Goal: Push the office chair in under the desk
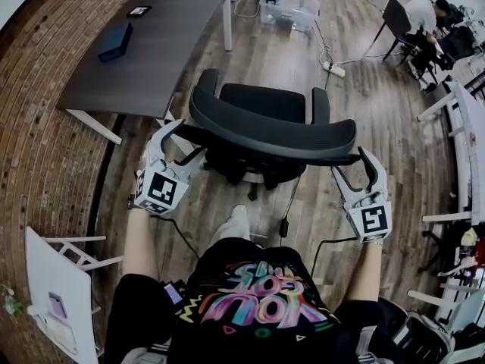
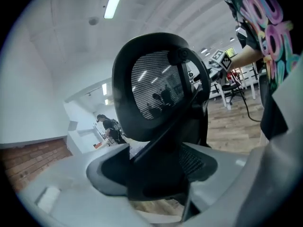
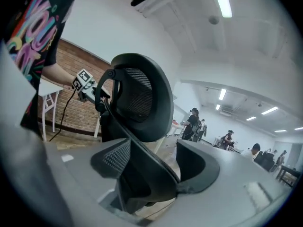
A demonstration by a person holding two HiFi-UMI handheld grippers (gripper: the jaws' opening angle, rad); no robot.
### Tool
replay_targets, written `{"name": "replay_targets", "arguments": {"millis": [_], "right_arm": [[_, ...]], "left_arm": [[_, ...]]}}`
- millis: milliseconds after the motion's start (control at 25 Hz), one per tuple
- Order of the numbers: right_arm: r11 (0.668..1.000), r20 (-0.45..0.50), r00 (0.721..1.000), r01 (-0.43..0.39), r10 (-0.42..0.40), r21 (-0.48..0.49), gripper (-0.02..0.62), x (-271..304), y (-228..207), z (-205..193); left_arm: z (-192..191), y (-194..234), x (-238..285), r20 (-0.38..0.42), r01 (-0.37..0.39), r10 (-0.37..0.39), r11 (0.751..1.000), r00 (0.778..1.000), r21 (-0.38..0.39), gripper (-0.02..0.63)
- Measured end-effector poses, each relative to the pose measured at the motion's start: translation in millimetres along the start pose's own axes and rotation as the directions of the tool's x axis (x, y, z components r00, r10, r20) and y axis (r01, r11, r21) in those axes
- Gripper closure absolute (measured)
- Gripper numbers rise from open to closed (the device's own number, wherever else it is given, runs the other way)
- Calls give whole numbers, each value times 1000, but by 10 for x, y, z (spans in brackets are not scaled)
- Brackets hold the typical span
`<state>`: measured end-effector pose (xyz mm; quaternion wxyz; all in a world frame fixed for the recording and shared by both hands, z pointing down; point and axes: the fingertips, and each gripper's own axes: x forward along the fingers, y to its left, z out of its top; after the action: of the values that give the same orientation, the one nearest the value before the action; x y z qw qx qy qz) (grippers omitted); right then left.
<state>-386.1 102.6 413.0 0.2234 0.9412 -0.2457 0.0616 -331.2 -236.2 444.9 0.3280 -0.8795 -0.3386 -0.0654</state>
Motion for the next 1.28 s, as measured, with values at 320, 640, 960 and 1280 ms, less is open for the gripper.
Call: {"name": "replay_targets", "arguments": {"millis": [320, 640, 960, 1280], "right_arm": [[992, -96, 988, -127, 124, -26, 293, 114, 67, -224], [983, -83, 979, -186, 185, -3, 275, 163, 5, -250], [965, -113, 959, -261, 259, -2, 281, 251, -20, -237], [965, -119, 958, -261, 260, 7, 281, 448, -148, -261]], "left_arm": [[-218, 134, 121, -82, 71, -66, 996, 994, 57, 259], [-188, 143, 193, -87, 113, -107, 992, 990, 63, 259], [-179, 167, 238, -82, 167, -161, 983, 984, 76, 255], [-204, 310, 436, -89, 157, -148, 982, 985, 108, 255]]}}
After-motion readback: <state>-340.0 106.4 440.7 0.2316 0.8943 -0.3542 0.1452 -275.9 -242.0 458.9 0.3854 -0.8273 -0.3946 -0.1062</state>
